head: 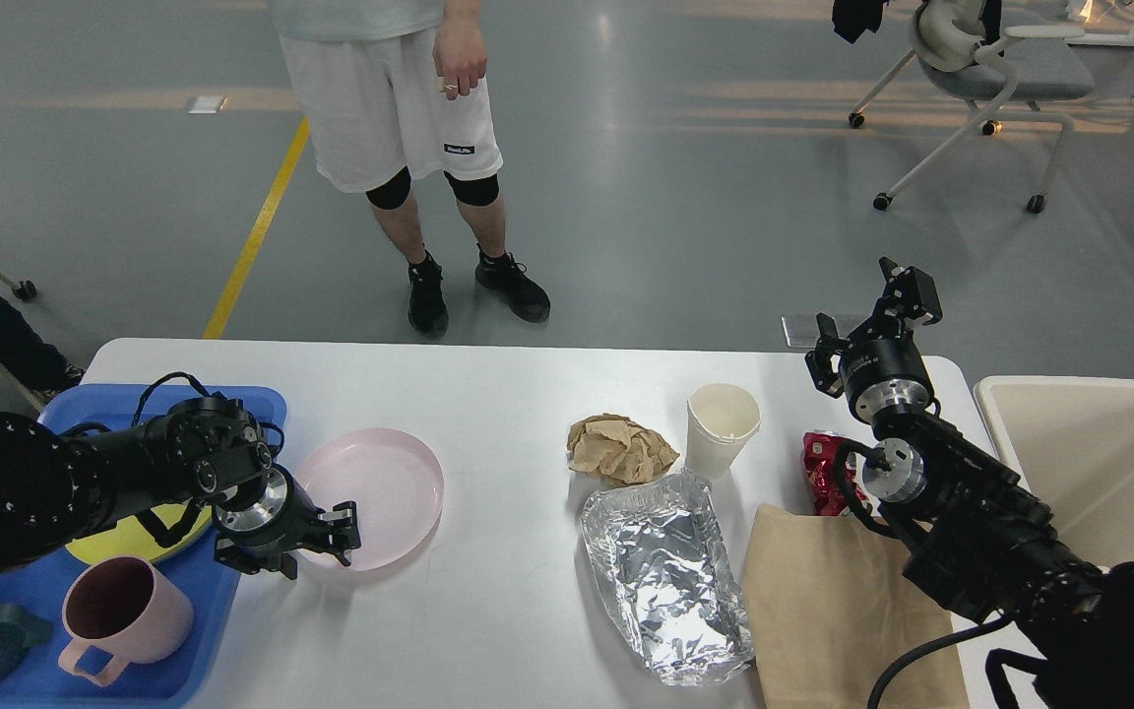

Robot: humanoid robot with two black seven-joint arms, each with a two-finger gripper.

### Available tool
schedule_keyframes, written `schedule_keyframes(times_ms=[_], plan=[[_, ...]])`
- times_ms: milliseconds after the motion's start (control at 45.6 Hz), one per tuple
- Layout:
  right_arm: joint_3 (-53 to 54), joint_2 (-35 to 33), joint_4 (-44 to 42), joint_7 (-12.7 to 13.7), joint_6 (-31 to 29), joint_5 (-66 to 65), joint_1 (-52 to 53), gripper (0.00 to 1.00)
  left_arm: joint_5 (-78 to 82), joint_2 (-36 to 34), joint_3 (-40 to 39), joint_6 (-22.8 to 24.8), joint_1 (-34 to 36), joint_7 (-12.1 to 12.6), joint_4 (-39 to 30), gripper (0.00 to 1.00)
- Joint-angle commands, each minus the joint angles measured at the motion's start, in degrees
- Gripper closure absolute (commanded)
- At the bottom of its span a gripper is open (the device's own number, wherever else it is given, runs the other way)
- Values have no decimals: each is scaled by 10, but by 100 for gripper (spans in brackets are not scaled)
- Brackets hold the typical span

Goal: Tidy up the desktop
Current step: 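Grasp the pink plate rim with the left gripper, then carry the pink plate onto the yellow plate on the tray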

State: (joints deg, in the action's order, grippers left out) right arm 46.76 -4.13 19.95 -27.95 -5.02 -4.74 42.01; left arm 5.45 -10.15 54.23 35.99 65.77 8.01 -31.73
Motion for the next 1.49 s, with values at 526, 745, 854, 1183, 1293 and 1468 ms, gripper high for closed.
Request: schedule_keyframes(times_ms=[526, 745, 854, 1183, 1293, 1468], plan=[[0, 0, 1, 0, 0, 0, 0, 0, 0, -5, 0, 79, -3, 1, 0, 100], [0, 0, 0, 1, 0, 0, 0, 0, 1, -7, -3, 90, 24, 1, 0, 100], [0, 0, 0, 0, -1, 0, 0, 0, 0, -9, -4, 91, 47, 1, 0, 100], [0, 0, 0, 0, 0, 0, 0, 0, 1, -46, -4, 141, 153, 1, 1, 100], [0, 0, 0, 0, 0, 0, 0, 0, 0, -77, -4, 171, 178, 1, 0, 100], [0, 0, 0, 0, 0, 0, 0, 0, 1, -156, -8, 186, 187, 1, 5, 100]])
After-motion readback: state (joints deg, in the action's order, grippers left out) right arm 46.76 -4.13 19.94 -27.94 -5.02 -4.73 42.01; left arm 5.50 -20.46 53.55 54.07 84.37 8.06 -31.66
